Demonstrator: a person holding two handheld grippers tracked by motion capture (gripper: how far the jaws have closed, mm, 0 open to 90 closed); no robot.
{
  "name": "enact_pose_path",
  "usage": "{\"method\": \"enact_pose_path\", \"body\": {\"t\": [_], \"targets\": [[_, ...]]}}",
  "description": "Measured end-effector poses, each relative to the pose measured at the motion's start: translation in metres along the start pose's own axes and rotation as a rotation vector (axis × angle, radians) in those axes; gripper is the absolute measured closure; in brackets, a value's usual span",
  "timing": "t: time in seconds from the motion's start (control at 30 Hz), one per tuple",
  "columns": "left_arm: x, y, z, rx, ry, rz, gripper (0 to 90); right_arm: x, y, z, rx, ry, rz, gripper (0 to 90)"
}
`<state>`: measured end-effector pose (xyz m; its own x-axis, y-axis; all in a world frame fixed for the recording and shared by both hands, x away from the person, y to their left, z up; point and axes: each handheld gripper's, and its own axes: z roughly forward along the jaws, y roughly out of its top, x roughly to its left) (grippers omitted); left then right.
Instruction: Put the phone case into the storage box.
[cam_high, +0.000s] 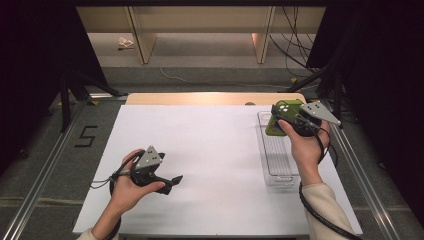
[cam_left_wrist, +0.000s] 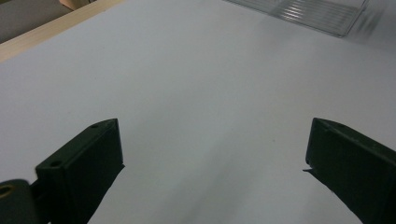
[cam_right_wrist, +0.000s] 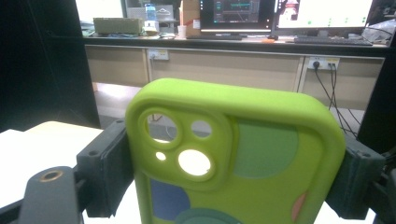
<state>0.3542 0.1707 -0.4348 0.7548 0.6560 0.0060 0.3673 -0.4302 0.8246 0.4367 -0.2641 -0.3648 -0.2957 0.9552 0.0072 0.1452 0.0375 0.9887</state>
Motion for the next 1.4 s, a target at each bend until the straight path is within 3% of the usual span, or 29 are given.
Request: {"method": "enact_pose_path", "body": {"t": [1.4], "targets": [[0.000,0.000,0.000,0.002,-0.003,0.002,3.3,-0.006,0.002,0.020,0.036,-0.020,-0.005,17.7]]}}
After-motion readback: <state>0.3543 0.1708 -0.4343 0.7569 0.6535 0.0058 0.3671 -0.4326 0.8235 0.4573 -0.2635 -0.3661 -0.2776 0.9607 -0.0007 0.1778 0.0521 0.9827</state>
